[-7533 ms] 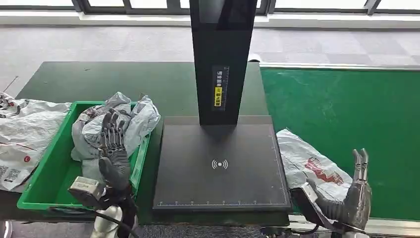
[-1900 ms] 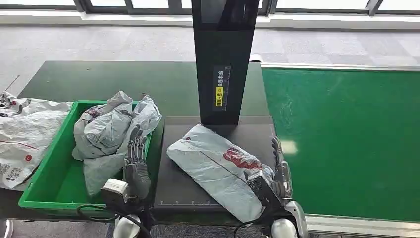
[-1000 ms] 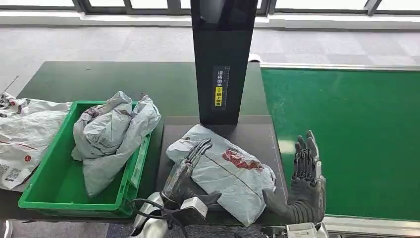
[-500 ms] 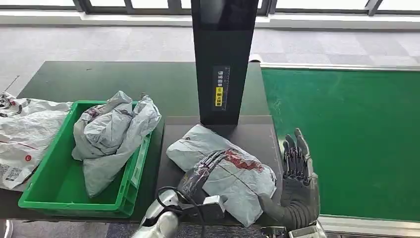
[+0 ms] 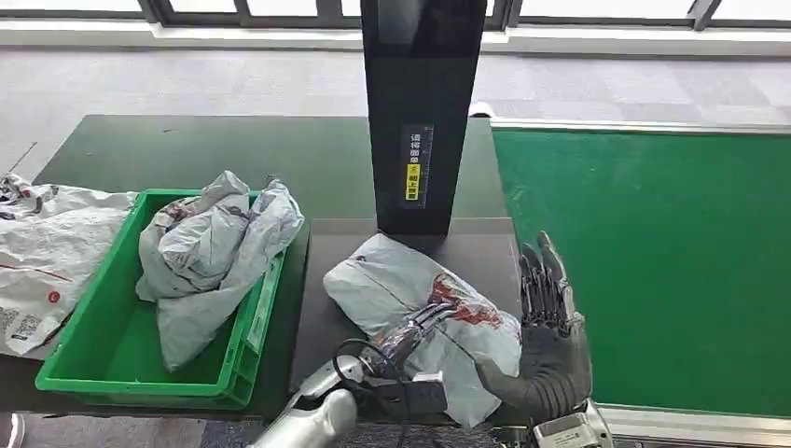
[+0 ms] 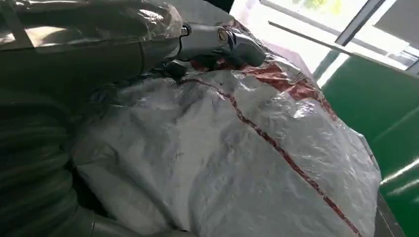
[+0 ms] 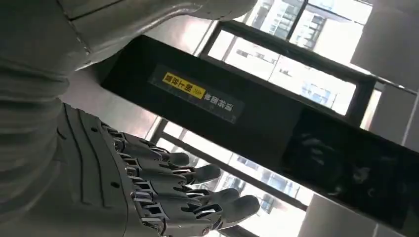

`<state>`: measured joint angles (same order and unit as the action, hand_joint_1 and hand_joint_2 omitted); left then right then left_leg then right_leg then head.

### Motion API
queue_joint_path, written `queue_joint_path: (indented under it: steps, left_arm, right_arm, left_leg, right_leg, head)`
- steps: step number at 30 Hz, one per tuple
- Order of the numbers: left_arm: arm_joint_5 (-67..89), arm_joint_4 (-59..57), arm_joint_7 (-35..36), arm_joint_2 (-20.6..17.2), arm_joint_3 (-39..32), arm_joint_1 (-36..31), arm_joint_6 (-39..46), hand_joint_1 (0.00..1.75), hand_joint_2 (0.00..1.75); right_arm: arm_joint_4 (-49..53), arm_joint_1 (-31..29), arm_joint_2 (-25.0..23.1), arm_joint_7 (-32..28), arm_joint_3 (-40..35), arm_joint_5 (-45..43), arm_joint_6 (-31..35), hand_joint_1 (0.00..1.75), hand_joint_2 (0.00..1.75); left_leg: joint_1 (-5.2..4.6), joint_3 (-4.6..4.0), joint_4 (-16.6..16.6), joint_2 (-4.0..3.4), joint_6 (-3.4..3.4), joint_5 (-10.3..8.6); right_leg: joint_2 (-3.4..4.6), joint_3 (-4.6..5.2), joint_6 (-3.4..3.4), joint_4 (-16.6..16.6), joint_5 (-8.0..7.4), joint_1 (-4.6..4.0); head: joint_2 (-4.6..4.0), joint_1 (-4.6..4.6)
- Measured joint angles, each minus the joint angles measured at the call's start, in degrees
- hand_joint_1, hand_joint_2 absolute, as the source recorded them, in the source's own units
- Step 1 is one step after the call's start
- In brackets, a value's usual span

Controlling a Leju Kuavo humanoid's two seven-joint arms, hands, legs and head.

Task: Moved the parcel from conveyor to table for the left to box.

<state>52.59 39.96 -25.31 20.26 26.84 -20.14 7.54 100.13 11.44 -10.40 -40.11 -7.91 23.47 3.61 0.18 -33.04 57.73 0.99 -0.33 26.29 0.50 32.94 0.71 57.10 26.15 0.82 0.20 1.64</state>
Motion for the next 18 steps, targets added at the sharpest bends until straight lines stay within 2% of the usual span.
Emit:
queue_joint_path:
  steps: [18]
  left_arm:
    - [0.0, -5.19, 0.15, 1.05, 1.6, -2.49, -0.07, 0.0, 1.75]
  right_arm:
    - [-1.25, -0.49, 0.0, 0.0, 0.0, 0.02, 0.02, 0.0, 1.75]
  left_leg:
    - [0.0, 0.01, 0.0, 0.01, 0.01, 0.0]
  right_leg:
    - [-0.02, -0.03, 0.0, 0.0, 0.0, 0.0]
  head:
    - [0.0, 0.0]
